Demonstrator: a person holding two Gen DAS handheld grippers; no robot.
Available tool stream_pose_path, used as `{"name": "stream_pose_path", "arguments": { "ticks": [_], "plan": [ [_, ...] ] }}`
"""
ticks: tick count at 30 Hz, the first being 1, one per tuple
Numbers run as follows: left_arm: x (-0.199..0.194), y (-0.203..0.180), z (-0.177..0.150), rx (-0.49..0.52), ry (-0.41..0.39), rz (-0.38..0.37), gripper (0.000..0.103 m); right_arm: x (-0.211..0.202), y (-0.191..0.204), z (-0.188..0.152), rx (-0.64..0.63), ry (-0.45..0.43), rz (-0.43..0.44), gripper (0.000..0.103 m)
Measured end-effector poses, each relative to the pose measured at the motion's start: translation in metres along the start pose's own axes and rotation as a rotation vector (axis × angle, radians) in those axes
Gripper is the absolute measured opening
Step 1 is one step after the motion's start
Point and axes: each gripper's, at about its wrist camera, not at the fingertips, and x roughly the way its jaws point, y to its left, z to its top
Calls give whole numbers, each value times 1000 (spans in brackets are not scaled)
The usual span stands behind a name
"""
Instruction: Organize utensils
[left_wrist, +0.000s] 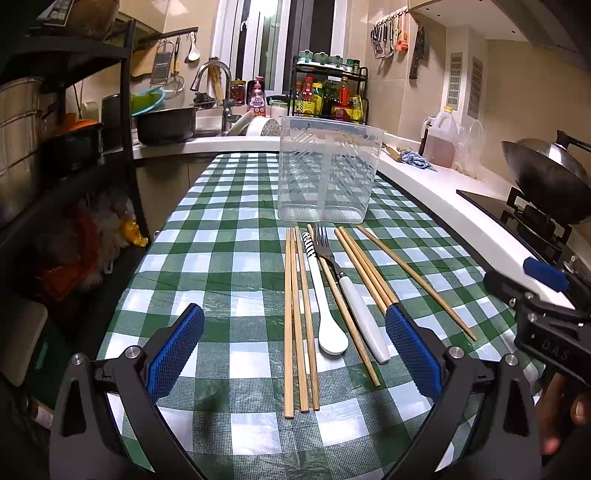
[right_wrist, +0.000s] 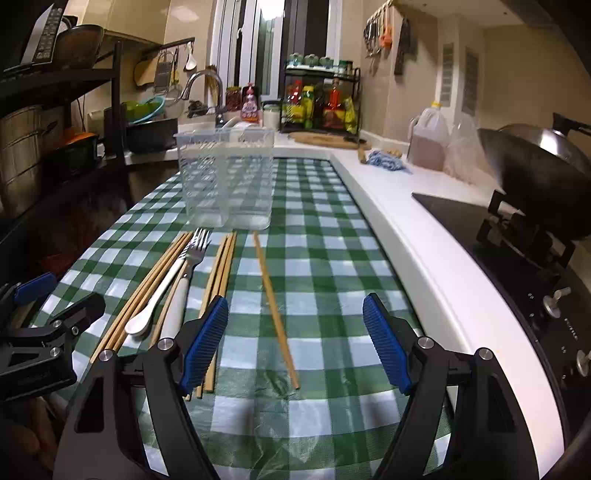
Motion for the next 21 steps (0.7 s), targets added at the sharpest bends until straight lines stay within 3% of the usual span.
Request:
{"name": "stream_pose_path", "arguments": {
  "ticks": [21],
  "plan": [
    [-4, 3, 3, -5, -28, 8, 95, -1, 4, -1, -14, 4, -19, 76]
  ]
}}
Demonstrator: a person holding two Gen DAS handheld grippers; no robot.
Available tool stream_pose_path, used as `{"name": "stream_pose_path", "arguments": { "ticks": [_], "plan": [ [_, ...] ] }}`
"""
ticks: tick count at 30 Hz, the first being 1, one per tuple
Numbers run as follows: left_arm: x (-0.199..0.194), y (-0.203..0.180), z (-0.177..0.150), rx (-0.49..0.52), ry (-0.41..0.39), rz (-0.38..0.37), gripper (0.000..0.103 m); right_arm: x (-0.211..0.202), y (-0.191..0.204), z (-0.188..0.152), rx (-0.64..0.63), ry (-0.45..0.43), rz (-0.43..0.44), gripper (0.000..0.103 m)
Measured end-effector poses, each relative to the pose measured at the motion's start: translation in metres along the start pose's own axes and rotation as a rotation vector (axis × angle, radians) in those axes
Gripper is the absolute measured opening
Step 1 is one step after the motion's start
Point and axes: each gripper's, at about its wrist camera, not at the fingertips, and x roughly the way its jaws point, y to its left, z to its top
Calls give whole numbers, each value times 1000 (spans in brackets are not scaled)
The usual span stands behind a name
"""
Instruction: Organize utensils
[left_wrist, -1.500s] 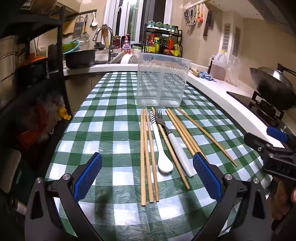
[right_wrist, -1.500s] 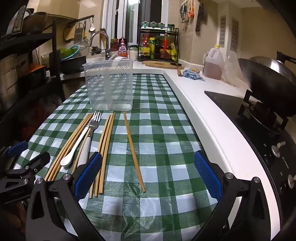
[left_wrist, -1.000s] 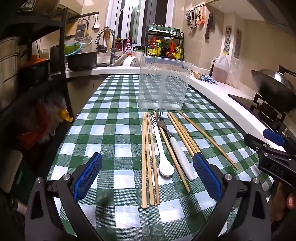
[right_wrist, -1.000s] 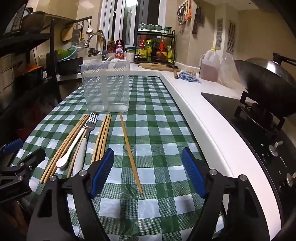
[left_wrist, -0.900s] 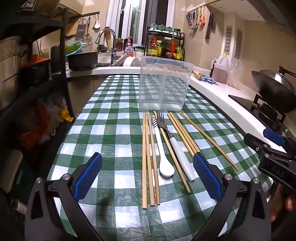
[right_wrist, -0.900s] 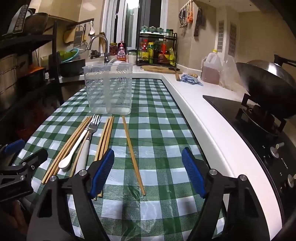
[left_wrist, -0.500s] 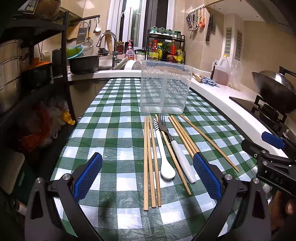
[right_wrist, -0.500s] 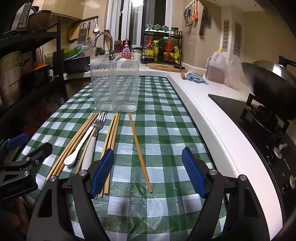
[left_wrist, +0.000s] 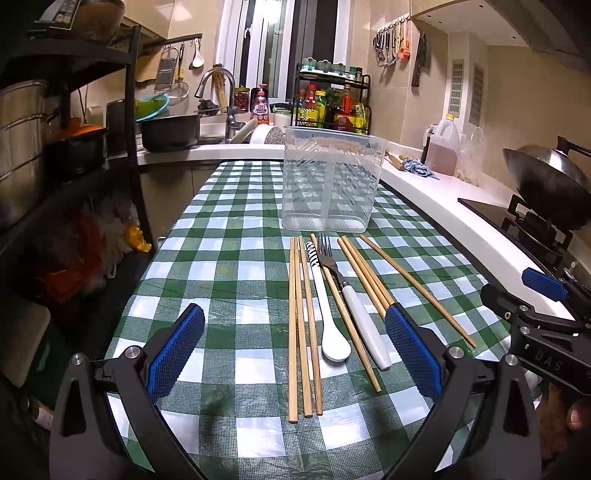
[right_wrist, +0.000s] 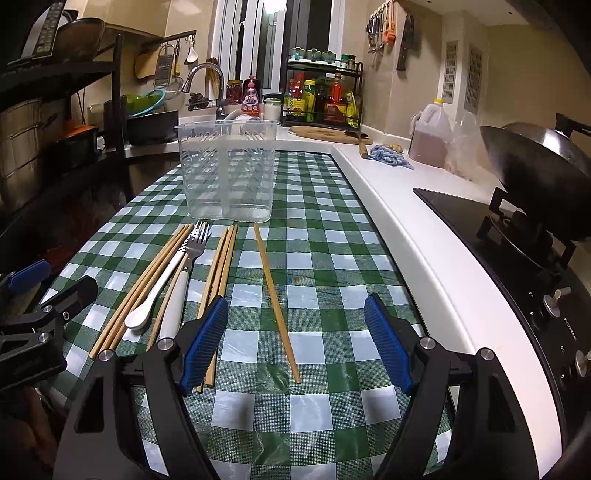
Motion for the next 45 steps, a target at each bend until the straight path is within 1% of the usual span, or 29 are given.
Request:
{"name": "stream_pose_path", "arguments": {
  "ticks": [11, 22, 27, 34, 40, 43, 44, 45],
  "plan": [
    [-1, -1, -1, 2, -7, -5, 95, -1, 0, 0, -5, -3, 1, 76],
    [-3, -2, 0, 4, -21, -14, 94, -4, 1, 2, -17, -34, -17, 75],
    [-4, -3, 1, 8, -28, -20, 91, -6, 1, 2, -17, -47, -25, 75],
    [-5, -3, 1, 10, -33, -23, 89, -6, -1, 2, -5, -48, -20, 70],
    [-4, -3, 0, 7, -28, -23, 79, -3, 0, 2, -4, -31, -6, 69],
    [0, -4, -1, 8, -7, -15, 61, 2, -1, 1, 2, -1, -5, 67],
    [2, -3, -2, 5, 3, -8, 50, 7, -3, 1, 9, 21, -11, 67],
    [5, -2, -3, 2, 21, 1, 43, 11, -5, 0, 17, 44, -19, 64]
  ]
}}
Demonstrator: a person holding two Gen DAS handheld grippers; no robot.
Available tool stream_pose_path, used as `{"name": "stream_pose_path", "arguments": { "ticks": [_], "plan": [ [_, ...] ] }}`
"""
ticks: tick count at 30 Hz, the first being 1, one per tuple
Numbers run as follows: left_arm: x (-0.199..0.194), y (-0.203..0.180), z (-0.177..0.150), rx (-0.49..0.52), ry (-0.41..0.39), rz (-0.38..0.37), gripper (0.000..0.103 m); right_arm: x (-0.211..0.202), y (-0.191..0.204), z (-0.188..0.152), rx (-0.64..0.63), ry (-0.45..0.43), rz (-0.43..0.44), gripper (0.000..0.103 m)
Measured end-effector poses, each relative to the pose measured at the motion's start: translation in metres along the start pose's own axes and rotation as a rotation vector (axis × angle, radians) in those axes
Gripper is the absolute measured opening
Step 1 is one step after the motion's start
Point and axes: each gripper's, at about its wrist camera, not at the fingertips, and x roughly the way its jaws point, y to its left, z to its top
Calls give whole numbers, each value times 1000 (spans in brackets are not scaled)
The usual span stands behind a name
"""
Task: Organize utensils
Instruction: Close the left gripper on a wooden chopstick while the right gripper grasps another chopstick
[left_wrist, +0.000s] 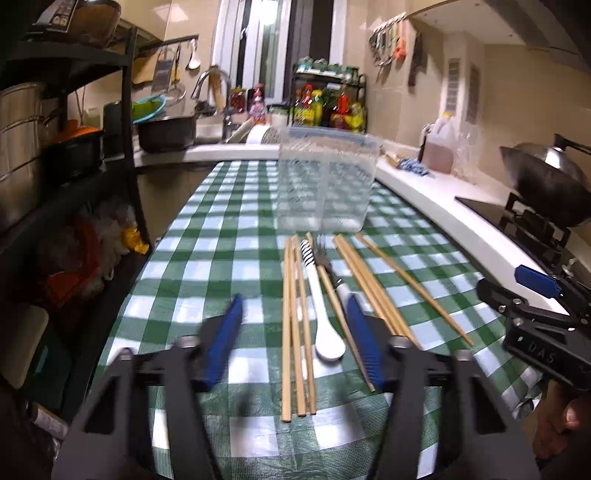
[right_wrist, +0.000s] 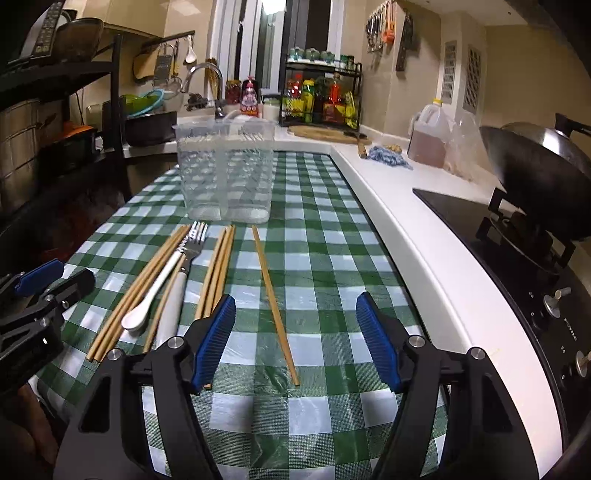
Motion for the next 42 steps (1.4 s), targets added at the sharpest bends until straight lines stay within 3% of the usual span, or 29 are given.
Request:
{"name": "stream_pose_path", "arguments": {
  "ticks": [3, 8, 10, 12, 17, 21, 28, 42],
  "plan": [
    [9, 6, -3, -20, 53, 5, 35, 17, -9, -5, 37, 91, 2, 55],
    [23, 18, -11, -73, 156, -66, 30, 43, -18, -16, 79, 228, 49, 41],
    [26, 17, -14, -62, 172, -58, 25, 47, -18, -20, 85, 250, 66, 37],
    [28, 20, -16, -67, 188, -65, 13, 50, -16, -23, 77, 267, 81, 34],
    [35, 25, -21, -100, 234, -92, 10, 51, -6, -26, 43, 275, 101, 26],
    [40, 25, -26, -104, 258, -93, 10, 48, 0, -26, 24, 276, 136, 7],
    [39, 22, -27, -67, 262, -70, 6, 46, 5, -26, 27, 286, 191, 5],
    [39, 18, -30, -41, 256, -54, 6, 46, 8, -27, -10, 274, 162, 6]
  ]
}}
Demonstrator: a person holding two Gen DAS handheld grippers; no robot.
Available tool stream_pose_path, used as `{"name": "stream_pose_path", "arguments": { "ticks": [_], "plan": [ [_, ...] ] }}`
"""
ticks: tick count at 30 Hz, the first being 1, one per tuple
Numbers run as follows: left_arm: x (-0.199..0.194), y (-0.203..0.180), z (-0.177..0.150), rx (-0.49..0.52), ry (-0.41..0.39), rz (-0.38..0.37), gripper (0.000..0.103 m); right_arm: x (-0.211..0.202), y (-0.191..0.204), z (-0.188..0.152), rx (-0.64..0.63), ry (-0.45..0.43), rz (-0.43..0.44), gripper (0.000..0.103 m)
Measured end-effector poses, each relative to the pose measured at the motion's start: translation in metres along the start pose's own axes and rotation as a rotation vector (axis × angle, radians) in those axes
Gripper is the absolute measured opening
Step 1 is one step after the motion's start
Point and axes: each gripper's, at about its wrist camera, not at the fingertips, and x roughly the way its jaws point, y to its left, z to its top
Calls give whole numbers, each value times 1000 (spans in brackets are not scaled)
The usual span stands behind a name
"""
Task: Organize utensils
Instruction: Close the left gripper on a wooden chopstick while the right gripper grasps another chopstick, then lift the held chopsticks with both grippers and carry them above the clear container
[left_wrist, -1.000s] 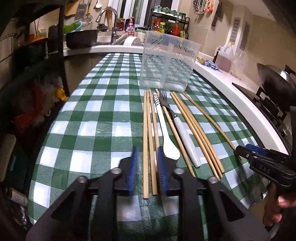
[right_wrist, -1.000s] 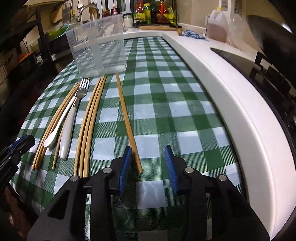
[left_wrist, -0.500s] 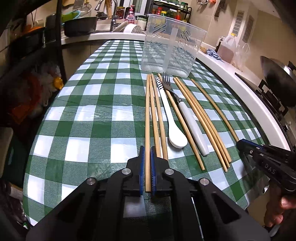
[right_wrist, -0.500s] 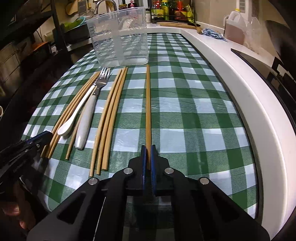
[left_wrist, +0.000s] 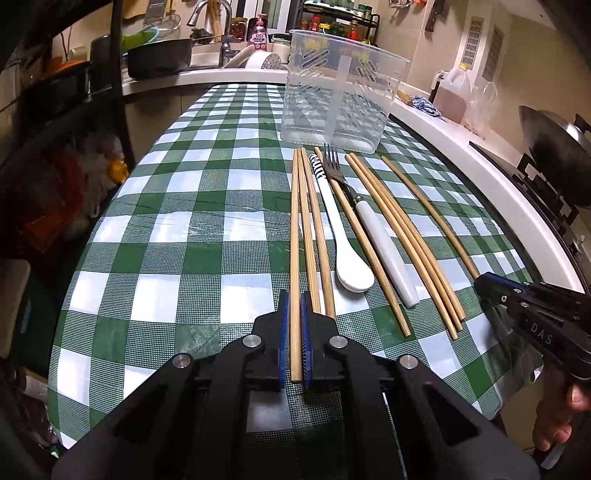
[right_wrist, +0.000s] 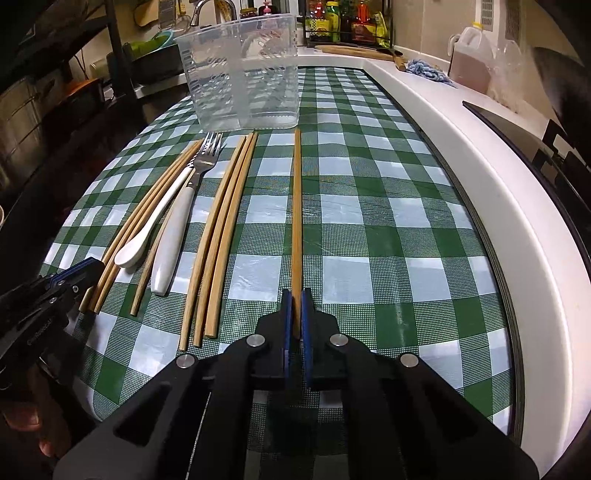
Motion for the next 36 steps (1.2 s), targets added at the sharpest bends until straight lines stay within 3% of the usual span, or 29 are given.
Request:
{"name": "stream_pose_path", "arguments": {
  "ticks": [8, 20, 23, 27, 29, 36],
  "plan": [
    [-4, -1, 0, 2, -15, -6, 6, -8, -3, 2, 22, -30, 21, 5],
    [-53, -10, 7, 79, -221, 19, 6, -63, 2, 11, -23, -264, 20, 5],
    [-65, -12, 12, 96, -282, 26, 0, -76, 4, 14, -28, -319, 28, 5],
    [-75, -15, 16, 111, -330, 30, 0, -91, 6, 16, -38, -379, 26, 5],
    [-74, -14, 16, 102, -321, 24, 0, -90, 8, 16, -50, -378, 7, 5],
    [-34, 11, 5, -14, -128, -11, 5, -64, 12, 11, -81, -270, -11, 5]
  ]
}}
